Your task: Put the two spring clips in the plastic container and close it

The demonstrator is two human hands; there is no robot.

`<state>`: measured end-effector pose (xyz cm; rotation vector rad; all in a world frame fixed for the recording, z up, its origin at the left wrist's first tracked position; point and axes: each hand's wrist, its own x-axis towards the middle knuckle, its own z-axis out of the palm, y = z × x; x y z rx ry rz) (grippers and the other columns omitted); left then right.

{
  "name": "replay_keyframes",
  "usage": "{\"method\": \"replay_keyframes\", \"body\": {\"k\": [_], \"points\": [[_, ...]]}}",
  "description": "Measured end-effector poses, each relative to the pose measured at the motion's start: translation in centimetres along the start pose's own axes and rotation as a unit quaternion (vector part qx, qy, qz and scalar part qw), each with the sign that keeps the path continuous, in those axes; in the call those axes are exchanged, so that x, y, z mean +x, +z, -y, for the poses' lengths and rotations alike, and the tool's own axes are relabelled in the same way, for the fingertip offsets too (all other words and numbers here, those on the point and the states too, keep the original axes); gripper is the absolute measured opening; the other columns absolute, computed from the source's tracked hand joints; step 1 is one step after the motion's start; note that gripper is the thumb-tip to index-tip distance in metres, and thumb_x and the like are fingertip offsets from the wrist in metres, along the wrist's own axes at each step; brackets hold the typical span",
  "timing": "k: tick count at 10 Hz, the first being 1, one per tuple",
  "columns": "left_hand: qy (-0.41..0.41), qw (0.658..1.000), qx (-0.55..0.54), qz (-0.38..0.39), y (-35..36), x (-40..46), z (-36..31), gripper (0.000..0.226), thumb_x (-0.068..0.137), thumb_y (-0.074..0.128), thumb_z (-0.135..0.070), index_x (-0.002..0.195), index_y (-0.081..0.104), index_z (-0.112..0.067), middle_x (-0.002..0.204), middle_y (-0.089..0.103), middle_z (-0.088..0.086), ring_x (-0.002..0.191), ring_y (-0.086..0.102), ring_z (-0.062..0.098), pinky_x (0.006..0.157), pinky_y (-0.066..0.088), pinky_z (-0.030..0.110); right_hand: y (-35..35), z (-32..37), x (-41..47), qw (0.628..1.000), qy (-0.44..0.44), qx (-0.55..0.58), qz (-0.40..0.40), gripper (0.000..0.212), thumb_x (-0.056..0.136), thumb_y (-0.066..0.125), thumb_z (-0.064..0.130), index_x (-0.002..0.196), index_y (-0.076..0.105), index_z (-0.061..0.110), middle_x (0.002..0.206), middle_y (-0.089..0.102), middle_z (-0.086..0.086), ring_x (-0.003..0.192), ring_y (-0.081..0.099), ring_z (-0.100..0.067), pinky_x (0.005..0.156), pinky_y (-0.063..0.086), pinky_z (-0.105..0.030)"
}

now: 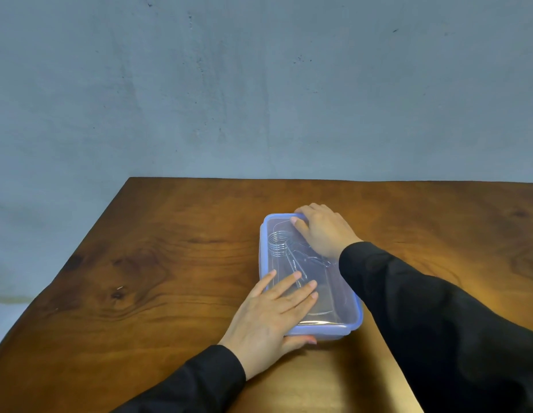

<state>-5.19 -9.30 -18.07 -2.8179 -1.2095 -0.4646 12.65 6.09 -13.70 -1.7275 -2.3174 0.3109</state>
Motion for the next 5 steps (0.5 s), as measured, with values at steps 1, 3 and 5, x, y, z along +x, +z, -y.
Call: {"method": "replay_keyframes", "body": {"k": [1,3,5], "points": [[0.008,1.000,-0.002,-0.009,0.2,0.1,0.0,0.059,0.096,0.051,-0.059,0.143,0.053,-0.024,0.152,0.049,-0.008,0.147,0.035,0.016,0.122,0.023,0.045,0.0,0.1,-0.1,1.000,0.003,-0.001,0.000,0.046,0.104,0.033,0.048,0.132,0.057,0.021,0.123,0.063,0.000,0.112,0.054,-0.023,0.095,0.044,-0.043],[0.016,1.000,-0.004,-0.014,-0.1,0.2,0.2,0.059,0.094,0.052,-0.060,0.139,0.057,-0.022,0.149,0.054,-0.007,0.145,0.039,0.017,0.122,0.027,0.046,0.1,0.0,-0.2,1.000,0.004,0.000,-0.003,0.048,0.104,0.032,0.048,0.136,0.055,0.021,0.129,0.062,0.000,0.116,0.053,-0.023,0.098,0.042,-0.044],[0.012,0.998,-0.059,0.014,-0.7,-0.3,0.7,0.089,0.086,0.049,-0.075,0.154,0.032,-0.020,0.164,0.028,0.000,0.155,0.012,0.018,0.124,0.005,0.045,-0.9,-1.8,-0.7,0.980,0.006,0.198,-0.001,0.052,0.106,0.034,0.043,0.153,0.038,0.020,0.160,0.037,0.001,0.150,0.024,-0.015,0.123,0.014,-0.041]]}}
